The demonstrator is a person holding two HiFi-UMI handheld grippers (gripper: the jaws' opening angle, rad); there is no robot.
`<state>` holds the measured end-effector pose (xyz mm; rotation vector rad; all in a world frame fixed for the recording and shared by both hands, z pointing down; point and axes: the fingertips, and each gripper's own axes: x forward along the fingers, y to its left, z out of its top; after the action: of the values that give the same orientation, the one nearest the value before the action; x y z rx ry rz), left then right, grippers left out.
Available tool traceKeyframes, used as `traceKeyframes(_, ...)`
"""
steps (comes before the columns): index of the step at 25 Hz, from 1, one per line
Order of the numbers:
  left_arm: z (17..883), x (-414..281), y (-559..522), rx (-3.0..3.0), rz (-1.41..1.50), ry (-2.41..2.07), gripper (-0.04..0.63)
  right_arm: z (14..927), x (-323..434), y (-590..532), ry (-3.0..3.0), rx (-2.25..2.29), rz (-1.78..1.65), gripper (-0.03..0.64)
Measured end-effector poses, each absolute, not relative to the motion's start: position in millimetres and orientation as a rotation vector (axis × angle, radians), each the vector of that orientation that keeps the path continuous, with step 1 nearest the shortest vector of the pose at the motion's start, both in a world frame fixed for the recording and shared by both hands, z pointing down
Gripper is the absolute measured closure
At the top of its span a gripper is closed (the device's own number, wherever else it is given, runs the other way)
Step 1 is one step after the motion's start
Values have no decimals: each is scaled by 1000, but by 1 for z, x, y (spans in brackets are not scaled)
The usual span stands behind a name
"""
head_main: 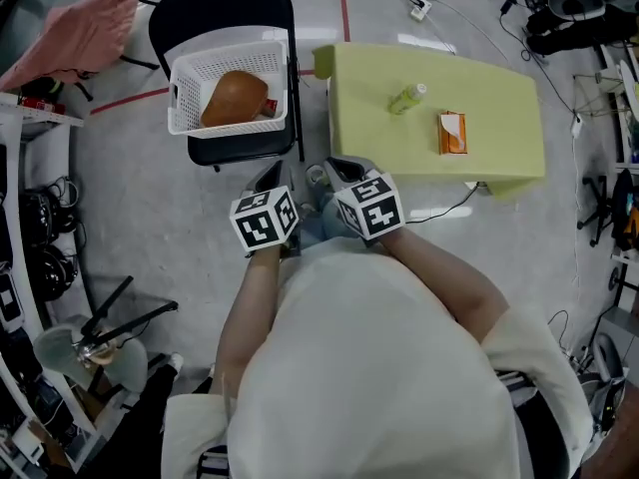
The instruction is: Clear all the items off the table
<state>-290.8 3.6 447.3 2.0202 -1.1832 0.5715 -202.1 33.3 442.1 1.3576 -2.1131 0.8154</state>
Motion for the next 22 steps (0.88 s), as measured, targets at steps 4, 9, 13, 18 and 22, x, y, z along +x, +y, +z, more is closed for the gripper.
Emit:
traceKeyframes(4, 448, -279, 7, 2042, 584, -1132, 586, 443, -188, 38, -2080, 1407, 839, 618)
traceKeyframes(9, 450, -261, 8, 2072, 597, -1066, 586, 443, -167, 37, -2047, 1516, 878, 618)
traceKeyframes(13, 454, -242, 8, 2090, 615, -1021, 586, 445, -147, 40, -2021, 1577, 903, 618)
traceKeyframes(18, 454, -211, 13, 2104, 636, -995, 586, 448, -111, 53, -1991, 1623, 930, 618)
traceKeyframes(22, 455, -179, 22, 2107, 649, -978, 586, 451, -77, 63, -1969, 1653, 944, 618)
